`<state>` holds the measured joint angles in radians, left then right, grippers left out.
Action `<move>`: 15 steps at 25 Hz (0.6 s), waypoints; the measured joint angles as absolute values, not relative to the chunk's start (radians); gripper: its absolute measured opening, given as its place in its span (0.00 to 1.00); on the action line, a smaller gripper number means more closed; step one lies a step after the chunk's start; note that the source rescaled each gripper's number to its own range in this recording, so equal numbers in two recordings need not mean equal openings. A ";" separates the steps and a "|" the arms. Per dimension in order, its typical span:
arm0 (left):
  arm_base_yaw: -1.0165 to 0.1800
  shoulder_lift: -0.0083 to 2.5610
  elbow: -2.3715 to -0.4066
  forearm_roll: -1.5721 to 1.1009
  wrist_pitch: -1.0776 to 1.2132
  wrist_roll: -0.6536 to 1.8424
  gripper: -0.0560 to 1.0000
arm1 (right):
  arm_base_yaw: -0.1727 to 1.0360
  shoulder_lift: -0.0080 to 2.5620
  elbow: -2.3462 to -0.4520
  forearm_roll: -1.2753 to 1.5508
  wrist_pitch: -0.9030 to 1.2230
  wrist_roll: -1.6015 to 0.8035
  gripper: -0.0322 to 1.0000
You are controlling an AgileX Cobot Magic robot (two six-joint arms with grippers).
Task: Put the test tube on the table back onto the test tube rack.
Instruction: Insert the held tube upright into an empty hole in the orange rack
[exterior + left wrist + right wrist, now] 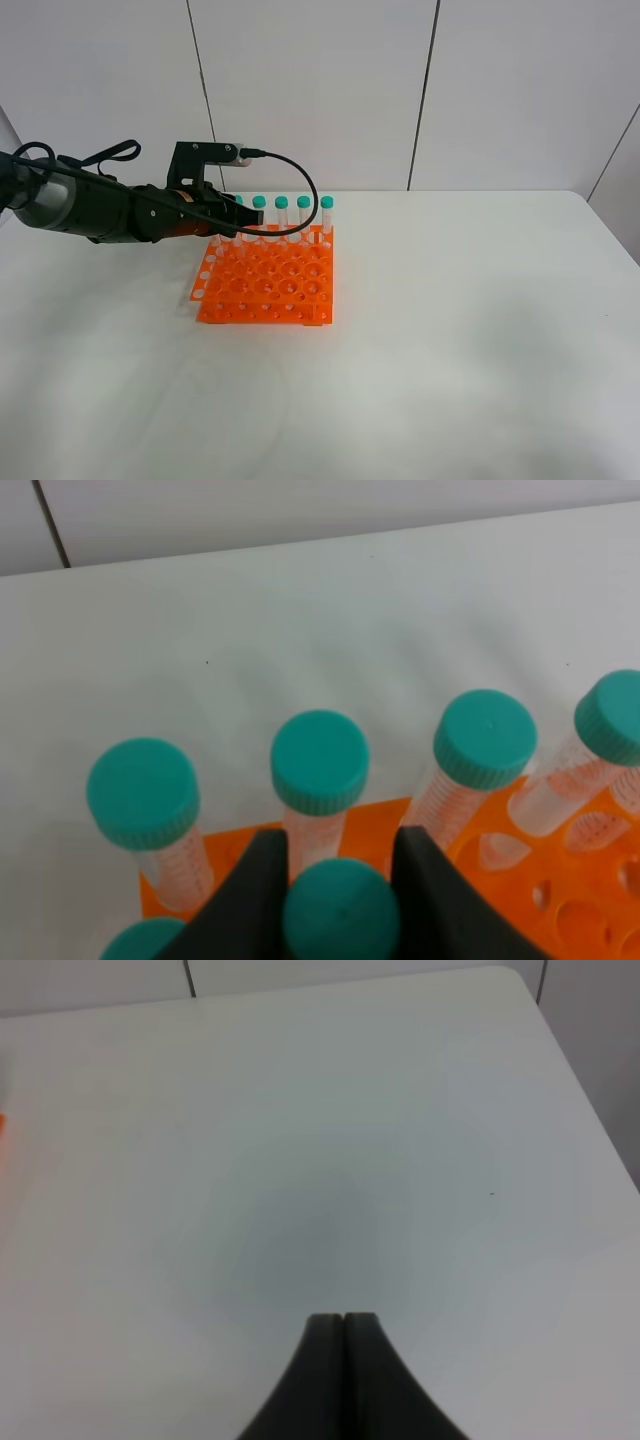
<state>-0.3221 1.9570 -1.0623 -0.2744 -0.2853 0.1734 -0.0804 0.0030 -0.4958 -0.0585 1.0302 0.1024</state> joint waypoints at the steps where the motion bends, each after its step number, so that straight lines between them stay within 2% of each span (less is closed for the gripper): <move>1: -0.322 1.957 -1.062 -0.274 -0.285 0.173 0.05 | -0.080 0.003 -0.496 -0.059 1.030 0.102 0.03; 15: -0.322 1.957 -1.062 -0.268 -0.278 0.192 0.05 | -0.080 0.003 -0.496 -0.059 1.030 0.102 0.03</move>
<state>-0.3221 1.9570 -1.0623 -0.2684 -0.2778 0.1921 -0.0804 0.0030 -0.4958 -0.0585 1.0302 0.1024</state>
